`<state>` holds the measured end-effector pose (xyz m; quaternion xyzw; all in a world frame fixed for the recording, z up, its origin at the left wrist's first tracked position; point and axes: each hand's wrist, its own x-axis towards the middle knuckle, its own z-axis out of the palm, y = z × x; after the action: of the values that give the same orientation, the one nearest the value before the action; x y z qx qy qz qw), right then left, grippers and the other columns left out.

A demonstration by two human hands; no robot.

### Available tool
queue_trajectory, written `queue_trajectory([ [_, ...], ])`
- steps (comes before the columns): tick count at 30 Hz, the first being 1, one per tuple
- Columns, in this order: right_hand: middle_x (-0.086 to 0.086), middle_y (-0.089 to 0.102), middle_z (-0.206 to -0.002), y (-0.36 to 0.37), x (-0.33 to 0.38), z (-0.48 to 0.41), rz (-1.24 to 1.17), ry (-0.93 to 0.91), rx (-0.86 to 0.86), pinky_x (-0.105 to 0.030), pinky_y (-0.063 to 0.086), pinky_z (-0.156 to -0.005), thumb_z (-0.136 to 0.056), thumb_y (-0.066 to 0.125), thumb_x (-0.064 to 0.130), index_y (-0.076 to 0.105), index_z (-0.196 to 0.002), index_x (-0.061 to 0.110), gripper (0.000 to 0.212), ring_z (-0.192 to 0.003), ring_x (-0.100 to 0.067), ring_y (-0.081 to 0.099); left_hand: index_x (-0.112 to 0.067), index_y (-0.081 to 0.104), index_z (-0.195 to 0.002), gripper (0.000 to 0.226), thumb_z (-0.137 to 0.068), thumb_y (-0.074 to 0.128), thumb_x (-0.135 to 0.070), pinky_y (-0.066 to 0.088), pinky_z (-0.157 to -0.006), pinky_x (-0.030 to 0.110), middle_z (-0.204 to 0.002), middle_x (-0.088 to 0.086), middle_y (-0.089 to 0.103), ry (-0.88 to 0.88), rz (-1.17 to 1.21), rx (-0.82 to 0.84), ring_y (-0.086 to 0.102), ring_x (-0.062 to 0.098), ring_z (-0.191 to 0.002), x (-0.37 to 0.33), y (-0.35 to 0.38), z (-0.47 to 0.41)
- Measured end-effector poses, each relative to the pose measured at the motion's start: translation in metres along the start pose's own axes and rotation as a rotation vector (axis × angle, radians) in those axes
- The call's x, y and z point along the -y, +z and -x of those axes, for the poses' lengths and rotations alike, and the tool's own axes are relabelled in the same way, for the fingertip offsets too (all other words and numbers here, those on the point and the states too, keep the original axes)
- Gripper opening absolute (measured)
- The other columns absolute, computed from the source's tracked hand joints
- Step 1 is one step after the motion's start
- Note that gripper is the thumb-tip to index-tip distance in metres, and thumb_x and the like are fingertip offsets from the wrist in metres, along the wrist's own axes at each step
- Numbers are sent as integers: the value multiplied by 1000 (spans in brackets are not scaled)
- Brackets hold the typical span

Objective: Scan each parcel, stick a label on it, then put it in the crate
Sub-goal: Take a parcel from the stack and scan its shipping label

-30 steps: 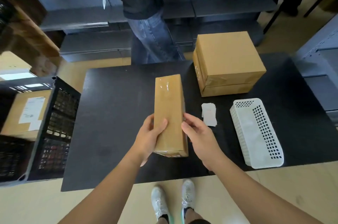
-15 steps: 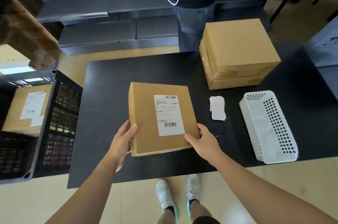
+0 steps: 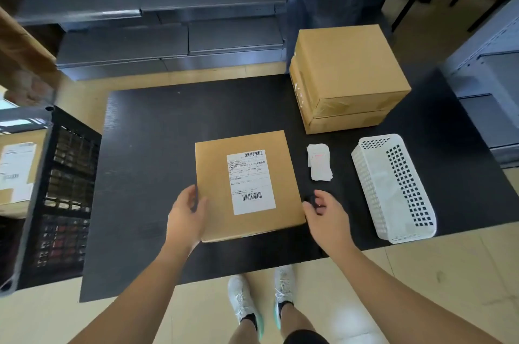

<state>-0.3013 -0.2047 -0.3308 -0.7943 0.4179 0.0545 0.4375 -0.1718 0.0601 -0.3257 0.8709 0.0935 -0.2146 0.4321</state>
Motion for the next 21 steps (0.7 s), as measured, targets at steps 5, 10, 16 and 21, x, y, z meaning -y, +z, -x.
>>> queue_trajectory([
  [5, -8, 53, -141, -14, -40, -5, 333, 115, -107, -49, 48, -103, -92, 68, 46, 46, -148, 17, 68, -128, -29, 53, -14, 53, -137, 44, -95, 63, -19, 32, -102, 26, -141, -2, 47, 360, -367, 17, 40, 21, -133, -4, 7, 14],
  [10, -9, 37, -154, 8, -51, -6, 550, 196, -79, -54, 39, -106, -82, 61, 76, 27, -156, 16, 101, -140, -32, 39, -15, 55, -129, 35, -94, 62, -13, 41, -100, 39, -138, 1, 49, 466, -503, 94, 42, 30, -129, 6, 18, 20],
  [16, -11, 42, -146, 31, -52, -16, 564, 266, -176, -55, 43, -97, -81, 56, 79, 30, -152, 14, 100, -132, -32, 43, -11, 51, -141, 47, -97, 62, -18, 41, -108, 44, -148, 8, 44, 484, -564, 77, 38, 30, -135, 24, 25, 14],
  [21, -12, 45, -142, 36, -55, -19, 604, 270, -205, -51, 47, -91, -84, 54, 75, 35, -149, 12, 93, -127, -31, 44, -9, 49, -145, 50, -97, 61, -21, 40, -111, 45, -151, 8, 42, 477, -581, 80, 35, 31, -139, 31, 28, 12],
])
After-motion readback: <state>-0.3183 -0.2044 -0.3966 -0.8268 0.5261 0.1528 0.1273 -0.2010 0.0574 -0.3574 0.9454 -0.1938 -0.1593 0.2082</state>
